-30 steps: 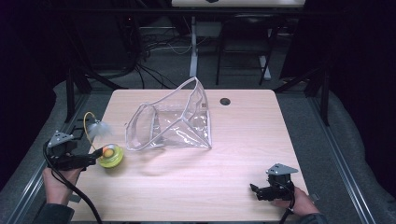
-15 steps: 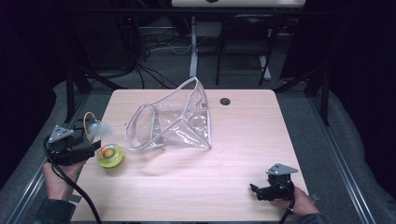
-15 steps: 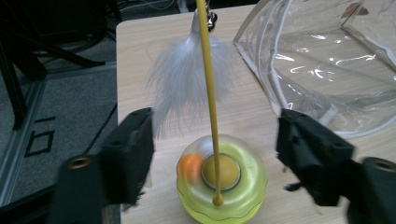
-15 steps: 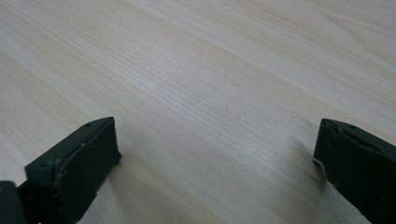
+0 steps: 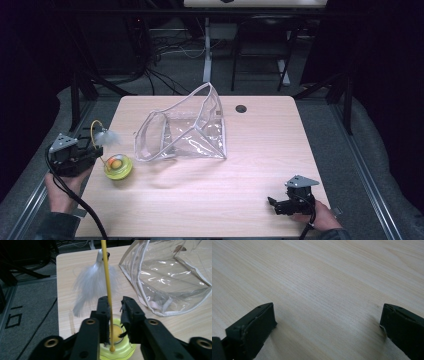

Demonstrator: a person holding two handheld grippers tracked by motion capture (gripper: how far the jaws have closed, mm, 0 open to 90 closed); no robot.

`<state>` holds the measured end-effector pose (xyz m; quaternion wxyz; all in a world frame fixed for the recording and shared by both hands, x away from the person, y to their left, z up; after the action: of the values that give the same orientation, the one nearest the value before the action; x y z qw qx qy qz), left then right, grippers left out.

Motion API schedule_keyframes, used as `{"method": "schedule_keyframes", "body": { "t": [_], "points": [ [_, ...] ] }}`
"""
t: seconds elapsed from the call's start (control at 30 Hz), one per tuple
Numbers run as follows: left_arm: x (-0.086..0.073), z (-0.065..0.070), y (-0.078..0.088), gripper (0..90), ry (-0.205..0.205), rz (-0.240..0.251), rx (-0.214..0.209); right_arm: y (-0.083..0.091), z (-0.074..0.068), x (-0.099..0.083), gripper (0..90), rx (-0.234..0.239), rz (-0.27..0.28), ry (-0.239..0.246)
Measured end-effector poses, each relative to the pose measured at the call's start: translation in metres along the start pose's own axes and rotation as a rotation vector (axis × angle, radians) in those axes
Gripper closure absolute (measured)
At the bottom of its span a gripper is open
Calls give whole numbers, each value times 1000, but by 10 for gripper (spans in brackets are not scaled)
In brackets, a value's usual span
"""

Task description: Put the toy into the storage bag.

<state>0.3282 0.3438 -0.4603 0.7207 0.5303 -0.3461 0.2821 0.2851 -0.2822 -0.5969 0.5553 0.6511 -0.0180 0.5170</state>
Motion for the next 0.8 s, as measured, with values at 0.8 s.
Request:
{"method": "schedule_keyframes", "body": {
  "t": [0.8],
  "points": [
    [14, 7, 0, 879, -51, -54, 7, 0, 0, 0, 0, -1, 1, 0]
  ]
}}
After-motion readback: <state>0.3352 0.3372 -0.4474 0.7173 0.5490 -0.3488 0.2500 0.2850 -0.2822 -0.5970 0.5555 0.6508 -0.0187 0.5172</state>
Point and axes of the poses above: each handheld gripper's, and its own axes: y roughly backward along the jaws, x roughly out of its top, z roughly to its right, the point moved 1 cm from there along -y, roughly forward along the jaws, and after that the axes turned 12 degrees about y, right-handed, at the moved point
